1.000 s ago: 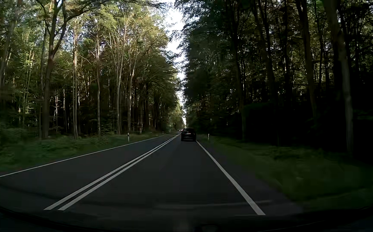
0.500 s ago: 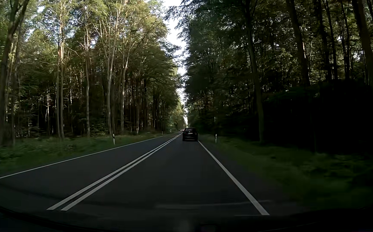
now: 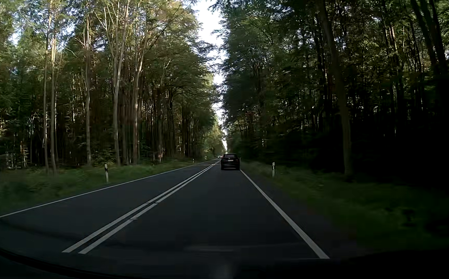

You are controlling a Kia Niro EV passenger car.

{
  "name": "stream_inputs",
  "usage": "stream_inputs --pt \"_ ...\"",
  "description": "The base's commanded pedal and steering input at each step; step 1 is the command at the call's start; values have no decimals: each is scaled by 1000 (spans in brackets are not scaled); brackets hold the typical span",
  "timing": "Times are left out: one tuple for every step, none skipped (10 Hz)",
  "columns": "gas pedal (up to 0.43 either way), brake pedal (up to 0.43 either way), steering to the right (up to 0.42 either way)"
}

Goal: Follow the waypoints while adhering to traffic rules and regulations

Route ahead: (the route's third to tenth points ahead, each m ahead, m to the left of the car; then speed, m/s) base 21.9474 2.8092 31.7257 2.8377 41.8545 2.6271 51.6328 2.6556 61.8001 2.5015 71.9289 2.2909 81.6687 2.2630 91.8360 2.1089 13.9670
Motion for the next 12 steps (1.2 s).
stream_inputs --pt "0 207 0" --pt "0 213 0" --pt "0 213 0" --pt "0 213 0" --pt "0 213 0" --pt "0 195 0" --pt "0 116 0" --pt "0 24 0" --pt "0 6 1" --pt "0 6 0" --pt "0 6 0" --pt "0 0 0"
